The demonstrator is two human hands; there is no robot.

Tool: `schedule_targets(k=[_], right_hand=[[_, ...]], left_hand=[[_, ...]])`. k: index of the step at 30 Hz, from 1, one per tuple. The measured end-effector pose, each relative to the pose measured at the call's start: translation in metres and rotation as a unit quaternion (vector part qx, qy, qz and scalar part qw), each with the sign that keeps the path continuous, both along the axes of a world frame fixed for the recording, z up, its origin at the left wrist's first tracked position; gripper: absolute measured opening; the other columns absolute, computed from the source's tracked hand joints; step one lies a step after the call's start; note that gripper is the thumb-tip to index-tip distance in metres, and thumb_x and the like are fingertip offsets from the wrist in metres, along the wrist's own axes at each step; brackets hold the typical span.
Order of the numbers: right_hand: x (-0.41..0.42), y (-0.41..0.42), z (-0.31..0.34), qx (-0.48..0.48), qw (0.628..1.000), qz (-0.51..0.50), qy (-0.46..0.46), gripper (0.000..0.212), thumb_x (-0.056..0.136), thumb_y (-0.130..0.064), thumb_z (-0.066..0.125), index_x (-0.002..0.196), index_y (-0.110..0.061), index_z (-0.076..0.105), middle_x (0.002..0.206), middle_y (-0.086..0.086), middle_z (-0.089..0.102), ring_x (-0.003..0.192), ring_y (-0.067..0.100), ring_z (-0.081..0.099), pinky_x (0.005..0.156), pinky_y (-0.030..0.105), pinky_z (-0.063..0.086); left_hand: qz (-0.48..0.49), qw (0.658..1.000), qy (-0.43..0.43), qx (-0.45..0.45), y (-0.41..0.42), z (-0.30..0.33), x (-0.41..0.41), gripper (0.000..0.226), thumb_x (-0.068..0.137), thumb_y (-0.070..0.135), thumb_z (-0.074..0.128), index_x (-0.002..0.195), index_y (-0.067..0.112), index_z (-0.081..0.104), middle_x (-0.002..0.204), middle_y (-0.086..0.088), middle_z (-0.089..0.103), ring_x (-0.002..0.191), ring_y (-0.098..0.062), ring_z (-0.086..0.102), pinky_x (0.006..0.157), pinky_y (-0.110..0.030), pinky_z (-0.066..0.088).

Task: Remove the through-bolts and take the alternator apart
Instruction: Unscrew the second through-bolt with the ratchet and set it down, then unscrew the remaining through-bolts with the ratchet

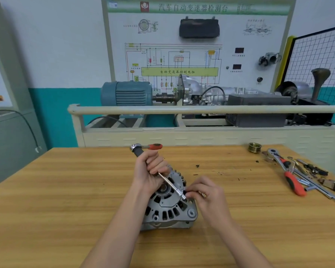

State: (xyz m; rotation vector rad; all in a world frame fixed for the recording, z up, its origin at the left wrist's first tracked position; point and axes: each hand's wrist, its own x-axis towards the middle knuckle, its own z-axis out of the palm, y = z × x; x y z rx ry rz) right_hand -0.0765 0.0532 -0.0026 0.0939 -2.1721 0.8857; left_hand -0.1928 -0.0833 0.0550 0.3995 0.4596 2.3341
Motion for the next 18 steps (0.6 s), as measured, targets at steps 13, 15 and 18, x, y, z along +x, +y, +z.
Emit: schedule_targets(k=[13, 15, 18], right_hand=[[-0.005, 0.019, 0.005, 0.106, 0.990, 0.088, -0.003, 0.013, 0.076, -0.003, 0.075, 0.088, -0.009, 0.074, 0.090, -0.008, 0.062, 0.084, 0.005, 0.058, 0.075, 0.019, 0.050], [0.000, 0.015, 0.005, 0.039, 0.996, 0.076, -0.030, 0.019, 0.074, -0.024, 0.075, 0.092, -0.018, 0.073, 0.094, -0.012, 0.061, 0.086, 0.003, 0.058, 0.078, 0.016, 0.047], [0.003, 0.007, 0.005, -0.014, 0.998, 0.017, -0.051, 0.031, 0.063, -0.042, 0.075, 0.089, -0.024, 0.071, 0.090, -0.016, 0.058, 0.080, 0.002, 0.055, 0.074, 0.009, 0.043]], left_hand=[[-0.048, 0.998, 0.004, 0.038, -0.003, -0.005, -0.008, 0.047, 0.059, -0.004, 0.075, 0.043, 0.016, 0.035, 0.039, 0.010, 0.018, 0.035, -0.006, 0.016, 0.032, -0.017, 0.031], [-0.043, 0.998, 0.009, 0.037, -0.003, -0.005, -0.008, 0.047, 0.058, -0.003, 0.075, 0.043, 0.017, 0.035, 0.039, 0.010, 0.018, 0.035, -0.006, 0.016, 0.032, -0.017, 0.031], [-0.039, 0.998, 0.006, 0.041, -0.002, -0.007, -0.008, 0.044, 0.064, -0.001, 0.069, 0.043, 0.017, 0.036, 0.035, 0.008, 0.023, 0.034, -0.005, 0.017, 0.031, -0.017, 0.032]])
